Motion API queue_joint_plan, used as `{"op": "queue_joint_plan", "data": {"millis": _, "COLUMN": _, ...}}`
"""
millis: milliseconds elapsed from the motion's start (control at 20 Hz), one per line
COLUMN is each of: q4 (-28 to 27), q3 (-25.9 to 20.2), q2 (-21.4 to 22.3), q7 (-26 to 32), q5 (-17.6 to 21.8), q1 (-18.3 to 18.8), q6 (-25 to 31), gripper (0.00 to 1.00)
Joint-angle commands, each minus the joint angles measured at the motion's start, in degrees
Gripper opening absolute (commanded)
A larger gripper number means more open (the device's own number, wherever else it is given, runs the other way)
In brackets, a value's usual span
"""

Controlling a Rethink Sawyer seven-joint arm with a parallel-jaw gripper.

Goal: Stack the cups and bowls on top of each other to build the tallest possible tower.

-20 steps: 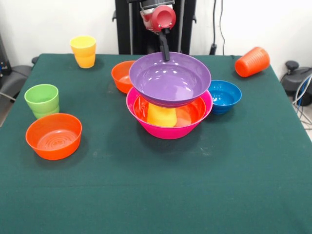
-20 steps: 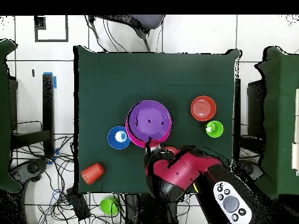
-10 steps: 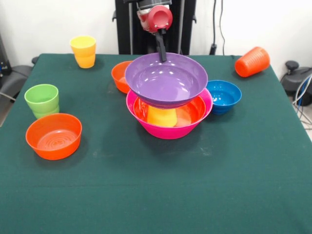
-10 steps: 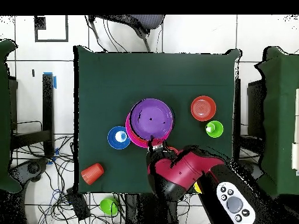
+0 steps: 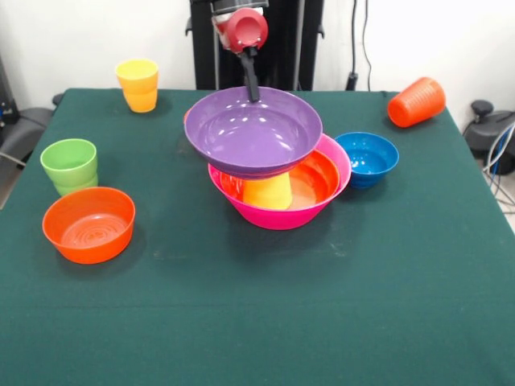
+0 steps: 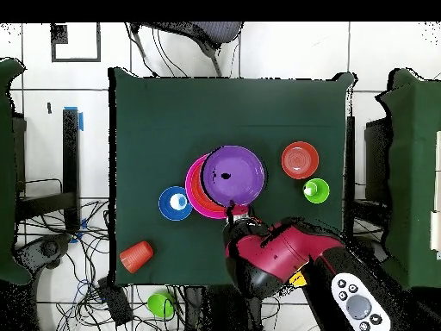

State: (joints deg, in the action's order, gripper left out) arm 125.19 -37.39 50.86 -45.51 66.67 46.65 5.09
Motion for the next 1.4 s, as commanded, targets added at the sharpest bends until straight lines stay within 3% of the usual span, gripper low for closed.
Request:
{"op": "queue_joint_plan", "data": {"millis": 50, "q4": -2.4, "q3": -3.0, "q2": -3.3, "q7": -1.6, "q5": 5.1, "q1": 0.0, "q6": 1.4, "gripper": 0.00}}
{"op": "queue_joint_plan", "data": {"millis": 250, "q4": -3.3, "q3": 1.7, "q2": -4.1, "q7": -4.8, "q5": 7.0, "q1": -4.2, "q6": -1.0, "gripper": 0.00}}
{"op": "queue_joint_plan", "data": {"millis": 400, "q4": -3.3, "q3": 2.7, "q2": -4.5, "q7": -6.0, "q5": 6.7, "q1": -5.2, "q6": -2.1, "gripper": 0.00}}
{"op": "queue_joint_plan", "data": {"millis": 950, "q4": -0.8, "q3": -2.4, "q2": -3.2, "q7": -5.6, "q5": 3.3, "q1": -1.8, "q6": -1.4, "gripper": 0.00}}
{"op": "queue_joint_plan", "data": {"millis": 1400, "q4": -2.0, "q3": -1.1, "q2": -2.5, "q7": -5.5, "q5": 4.9, "q1": -2.7, "q6": -2.1, "gripper": 0.00}}
